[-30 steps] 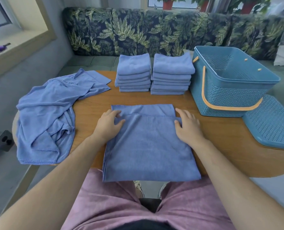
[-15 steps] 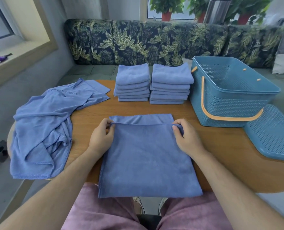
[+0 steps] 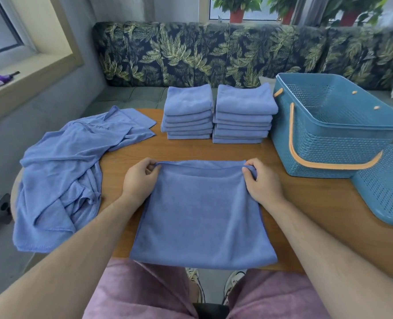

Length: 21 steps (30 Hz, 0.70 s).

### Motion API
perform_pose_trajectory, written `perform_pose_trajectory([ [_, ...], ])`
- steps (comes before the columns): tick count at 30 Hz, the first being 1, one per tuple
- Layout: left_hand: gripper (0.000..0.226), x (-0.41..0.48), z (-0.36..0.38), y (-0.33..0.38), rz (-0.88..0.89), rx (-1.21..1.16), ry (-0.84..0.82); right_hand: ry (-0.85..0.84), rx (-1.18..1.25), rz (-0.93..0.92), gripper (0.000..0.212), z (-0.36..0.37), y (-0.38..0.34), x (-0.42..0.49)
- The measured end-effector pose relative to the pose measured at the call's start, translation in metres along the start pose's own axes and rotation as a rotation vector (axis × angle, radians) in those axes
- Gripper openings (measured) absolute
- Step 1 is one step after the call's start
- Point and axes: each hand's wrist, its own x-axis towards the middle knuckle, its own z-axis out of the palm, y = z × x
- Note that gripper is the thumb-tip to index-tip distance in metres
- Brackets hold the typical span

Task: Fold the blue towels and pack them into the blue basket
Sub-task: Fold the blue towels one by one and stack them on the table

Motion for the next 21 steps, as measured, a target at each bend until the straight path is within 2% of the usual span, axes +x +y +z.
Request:
perform_pose_trajectory([
  [7,0.005,0.005,0.008,-0.003,0.041,0.170,0.012,0.047,-0.139,-0.002,0.004,0.007,0.001,0.000],
  [12,0.016,0.007,0.012,-0.005,0.110,0.252,-0.001,0.078,-0.221,-0.011,0.009,0.007,-0.004,-0.002],
  [17,0.020,0.007,0.013,-0.009,0.152,0.262,0.013,0.039,-0.230,0.008,0.009,0.006,-0.007,-0.001],
  [21,0.013,0.007,0.013,-0.005,0.135,0.266,-0.020,0.002,-0.281,0.018,0.008,0.007,-0.007,0.001],
])
